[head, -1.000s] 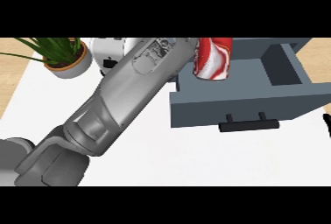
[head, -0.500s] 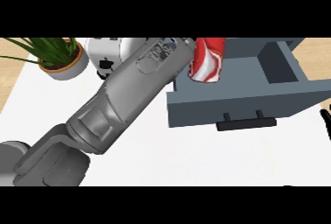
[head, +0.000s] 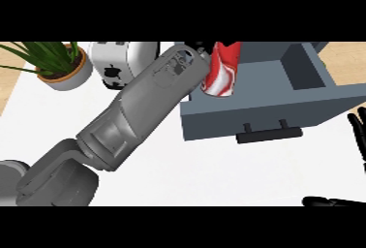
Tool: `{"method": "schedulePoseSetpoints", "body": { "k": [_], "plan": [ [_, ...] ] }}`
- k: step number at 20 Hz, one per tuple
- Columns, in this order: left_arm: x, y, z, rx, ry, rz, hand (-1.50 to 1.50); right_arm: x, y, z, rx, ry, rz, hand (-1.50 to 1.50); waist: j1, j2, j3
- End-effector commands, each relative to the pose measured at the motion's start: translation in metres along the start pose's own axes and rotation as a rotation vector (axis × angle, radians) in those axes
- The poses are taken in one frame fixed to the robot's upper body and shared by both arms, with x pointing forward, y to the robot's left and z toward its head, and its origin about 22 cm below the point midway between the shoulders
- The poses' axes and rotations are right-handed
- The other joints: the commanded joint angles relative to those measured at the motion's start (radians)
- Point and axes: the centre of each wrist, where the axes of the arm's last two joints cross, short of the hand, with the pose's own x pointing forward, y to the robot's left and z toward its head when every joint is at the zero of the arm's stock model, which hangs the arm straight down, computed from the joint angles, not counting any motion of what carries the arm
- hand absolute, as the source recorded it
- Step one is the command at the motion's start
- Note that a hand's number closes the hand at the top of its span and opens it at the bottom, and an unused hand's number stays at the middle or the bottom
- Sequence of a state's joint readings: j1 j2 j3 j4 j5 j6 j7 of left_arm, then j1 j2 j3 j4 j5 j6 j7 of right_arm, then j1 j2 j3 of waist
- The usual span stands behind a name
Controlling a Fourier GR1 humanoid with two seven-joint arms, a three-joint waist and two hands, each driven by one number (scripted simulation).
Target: Pick up the can, place it into the drawer and close the drawer
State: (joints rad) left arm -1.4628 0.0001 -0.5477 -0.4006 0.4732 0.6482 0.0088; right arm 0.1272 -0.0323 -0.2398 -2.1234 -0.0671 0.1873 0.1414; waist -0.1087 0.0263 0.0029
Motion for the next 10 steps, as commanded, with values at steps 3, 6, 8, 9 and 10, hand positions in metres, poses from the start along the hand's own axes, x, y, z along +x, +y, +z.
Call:
{"method": "schedulePoseSetpoints", "body": {
  "k": [3,6,8,9,10],
  "plan": [
    [-0.015,-0.003,0.005,0.015,-0.012,-0.045,1.50,0.004,0.001,-0.004,0.022,-0.016,0.008,-1.50,-0.011,0.000,0.000],
    [-0.016,0.001,0.000,0.048,0.000,-0.049,-1.50,0.001,-0.005,-0.005,0.020,-0.026,0.019,-1.50,-0.023,0.007,0.001],
    [-0.021,0.002,0.001,0.070,0.008,-0.055,-1.50,-0.002,-0.002,-0.003,0.011,-0.009,-0.001,-1.50,-0.016,0.004,0.000],
    [-0.017,-0.003,0.005,0.080,0.023,-0.040,-1.50,0.003,0.002,-0.007,0.010,-0.032,0.003,-1.50,-0.028,0.003,0.000],
    [-0.019,-0.001,0.003,0.105,0.016,-0.056,-1.50,0.005,0.008,-0.005,0.046,-0.029,-0.005,-1.50,-0.032,0.006,0.000]
  ]
}}
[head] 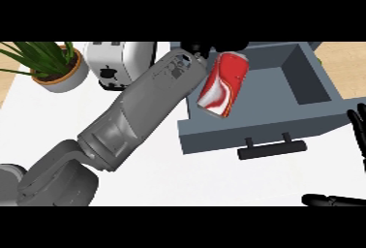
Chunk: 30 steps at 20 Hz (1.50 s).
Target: Pick up the can, place it into the drawer and close the drawer
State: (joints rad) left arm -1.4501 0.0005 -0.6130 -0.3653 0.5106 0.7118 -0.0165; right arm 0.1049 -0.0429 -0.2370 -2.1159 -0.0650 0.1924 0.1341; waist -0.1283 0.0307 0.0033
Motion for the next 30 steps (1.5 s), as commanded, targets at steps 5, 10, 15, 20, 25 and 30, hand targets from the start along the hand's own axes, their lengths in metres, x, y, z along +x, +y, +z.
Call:
{"method": "schedulePoseSetpoints", "body": {
  "k": [5,10,15,20,25,30],
  "plan": [
    [-0.015,0.002,0.001,0.060,0.007,-0.004,-1.50,-0.001,0.001,-0.001,0.019,0.003,0.007,-1.50,-0.002,0.005,0.000],
    [-0.021,0.003,0.002,0.085,0.016,0.021,-1.50,0.019,-0.004,0.003,0.002,-0.047,0.080,-1.50,-0.008,0.002,-0.002],
    [-0.019,0.000,0.006,0.085,0.037,0.091,-1.50,0.031,-0.011,-0.006,0.051,-0.150,0.270,-1.50,-0.002,0.003,-0.002],
    [-0.003,-0.002,0.005,0.082,0.036,0.148,-1.50,0.045,0.001,-0.011,0.108,-0.205,0.384,-1.50,0.015,-0.002,-0.002],
    [0.009,-0.006,0.009,0.092,0.024,0.197,-1.50,0.041,0.014,-0.021,0.105,-0.235,0.518,-1.50,0.048,-0.011,-0.002],
    [0.017,-0.004,0.003,0.105,-0.019,0.180,-1.50,0.040,0.028,-0.026,0.153,-0.230,0.743,-1.50,0.077,-0.014,-0.003]
  ]
}}
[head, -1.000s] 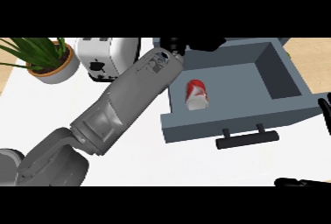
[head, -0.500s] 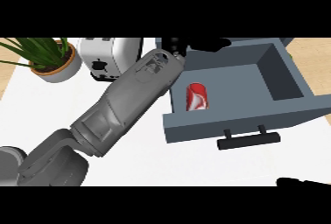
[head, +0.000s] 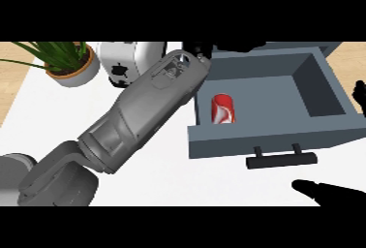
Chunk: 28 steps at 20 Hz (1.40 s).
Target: Pick up the can, place it into the drawer and close the drawer
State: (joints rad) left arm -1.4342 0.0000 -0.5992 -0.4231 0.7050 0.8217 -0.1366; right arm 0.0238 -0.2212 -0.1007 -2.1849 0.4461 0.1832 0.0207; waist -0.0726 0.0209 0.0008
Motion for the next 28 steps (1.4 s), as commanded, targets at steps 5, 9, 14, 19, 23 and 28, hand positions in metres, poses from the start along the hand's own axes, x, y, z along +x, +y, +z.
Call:
{"method": "schedulePoseSetpoints", "body": {
  "k": [5,9,14,19,23,28],
  "plan": [
    [0.010,-0.005,0.002,-0.013,-0.017,0.000,-1.50,-0.007,0.042,-0.009,0.115,0.001,0.302,-1.50,0.045,-0.012,0.000],
    [0.016,-0.003,-0.001,-0.017,-0.003,0.030,-1.50,-0.030,0.067,-0.023,0.143,0.026,0.393,-1.50,0.073,-0.016,0.000],
    [0.017,0.017,-0.007,0.000,0.007,0.006,-1.50,-0.058,0.089,-0.025,0.149,0.069,0.486,-1.50,0.088,-0.024,-0.001],
    [0.031,0.028,-0.008,0.019,0.024,0.010,-1.50,-0.093,0.110,-0.038,0.107,0.107,0.465,-1.50,0.098,-0.026,0.000],
    [0.016,0.067,-0.017,0.006,0.029,0.002,-1.50,-0.105,0.133,-0.042,0.103,0.148,0.489,-1.50,0.108,-0.023,0.000],
    [0.022,0.076,-0.012,0.006,0.029,0.000,-1.50,-0.124,0.137,-0.062,0.099,0.157,0.542,-1.50,0.127,-0.022,0.000]
  ]
}}
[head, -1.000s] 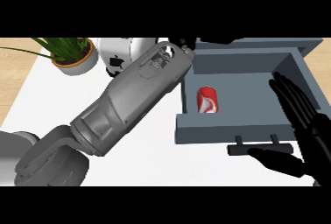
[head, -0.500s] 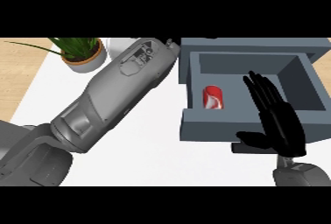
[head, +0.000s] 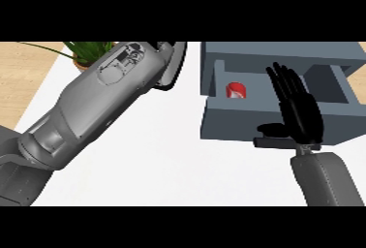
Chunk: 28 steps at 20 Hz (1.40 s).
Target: Pick up the can, place it into the drawer and close the drawer
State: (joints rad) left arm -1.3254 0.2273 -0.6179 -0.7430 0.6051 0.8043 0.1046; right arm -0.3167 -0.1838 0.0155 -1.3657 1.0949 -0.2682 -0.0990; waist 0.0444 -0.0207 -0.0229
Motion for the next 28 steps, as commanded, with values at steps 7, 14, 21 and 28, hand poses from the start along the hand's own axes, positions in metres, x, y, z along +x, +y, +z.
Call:
{"method": "schedulePoseSetpoints", "body": {
  "k": [7,14,21,28],
  "plan": [
    [-0.004,0.040,0.004,-0.024,0.013,-0.015,-1.50,-0.014,0.050,-0.017,0.030,0.077,0.072,-1.50,0.028,0.026,0.025],
    [-0.009,0.046,0.017,-0.021,0.055,-0.010,-1.50,-0.013,0.048,-0.058,-0.057,0.088,0.094,-1.50,0.030,0.031,0.025],
    [-0.026,0.074,0.029,-0.026,0.065,-0.017,-1.50,0.002,0.054,-0.089,-0.124,0.095,0.116,-1.50,0.039,0.039,0.025],
    [-0.021,0.090,0.040,-0.037,0.056,-0.022,-1.50,0.007,0.028,-0.132,-0.144,0.102,0.134,-1.50,0.052,0.042,0.025]
  ]
}}
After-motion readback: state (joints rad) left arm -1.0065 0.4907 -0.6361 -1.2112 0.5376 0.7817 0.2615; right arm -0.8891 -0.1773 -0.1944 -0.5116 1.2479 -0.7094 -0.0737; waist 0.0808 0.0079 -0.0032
